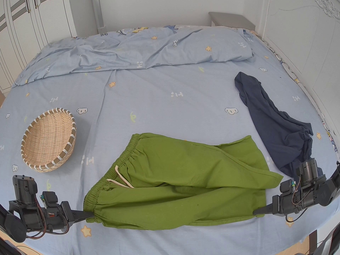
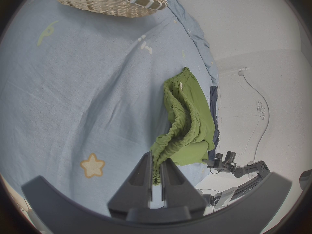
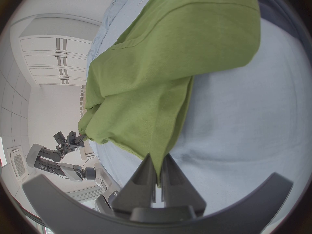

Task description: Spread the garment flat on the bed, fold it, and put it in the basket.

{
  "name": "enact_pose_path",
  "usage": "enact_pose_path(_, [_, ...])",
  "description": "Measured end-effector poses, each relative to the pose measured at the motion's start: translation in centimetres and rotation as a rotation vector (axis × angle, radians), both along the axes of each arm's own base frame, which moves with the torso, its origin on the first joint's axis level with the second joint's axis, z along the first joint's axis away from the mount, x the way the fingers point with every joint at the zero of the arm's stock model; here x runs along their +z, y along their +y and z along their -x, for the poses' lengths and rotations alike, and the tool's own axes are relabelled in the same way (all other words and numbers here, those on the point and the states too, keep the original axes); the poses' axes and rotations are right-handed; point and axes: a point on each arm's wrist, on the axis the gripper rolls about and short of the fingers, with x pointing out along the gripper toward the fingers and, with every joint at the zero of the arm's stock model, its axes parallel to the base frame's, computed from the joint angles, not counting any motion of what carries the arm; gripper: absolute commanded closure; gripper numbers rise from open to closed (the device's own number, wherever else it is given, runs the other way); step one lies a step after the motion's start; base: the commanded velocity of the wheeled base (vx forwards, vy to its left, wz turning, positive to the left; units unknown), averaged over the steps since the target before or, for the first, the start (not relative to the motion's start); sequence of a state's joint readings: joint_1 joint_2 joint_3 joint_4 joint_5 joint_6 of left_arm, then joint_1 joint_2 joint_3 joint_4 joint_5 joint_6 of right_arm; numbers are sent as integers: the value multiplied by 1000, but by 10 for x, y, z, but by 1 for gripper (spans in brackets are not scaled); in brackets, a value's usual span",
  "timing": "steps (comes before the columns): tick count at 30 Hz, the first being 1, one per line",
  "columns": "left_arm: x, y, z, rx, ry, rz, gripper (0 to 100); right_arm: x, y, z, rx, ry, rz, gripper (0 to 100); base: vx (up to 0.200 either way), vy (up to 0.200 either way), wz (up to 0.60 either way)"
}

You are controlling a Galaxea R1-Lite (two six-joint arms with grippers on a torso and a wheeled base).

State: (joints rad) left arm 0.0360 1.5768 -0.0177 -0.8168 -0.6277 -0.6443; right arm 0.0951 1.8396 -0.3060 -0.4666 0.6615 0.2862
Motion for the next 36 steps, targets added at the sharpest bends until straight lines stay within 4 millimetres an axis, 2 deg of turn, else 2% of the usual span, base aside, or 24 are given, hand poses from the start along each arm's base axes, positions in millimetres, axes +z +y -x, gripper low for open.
enact_pose_path(7, [-4, 10, 0, 32, 4, -32, 100, 4, -2, 17, 6, 53, 9, 100, 0, 0, 0])
enact_pose_path(13, [-17, 16, 6, -74, 8, -175, 100, 9, -2, 34, 48, 116, 36, 100, 0, 0, 0])
enact_pose_path(17, [-26, 21, 15, -105, 91, -208, 100, 12, -3, 43, 86, 133, 64, 100, 0, 0, 0])
enact_pose_path(24, [-33, 24, 26, -154, 170, -262, 100, 14, -4, 46, 108, 111, 91, 100, 0, 0, 0])
enact_pose_path(36, [-32, 20, 29, -197, 216, -276, 100, 8, -11, 46, 110, 106, 142, 100, 0, 0, 0])
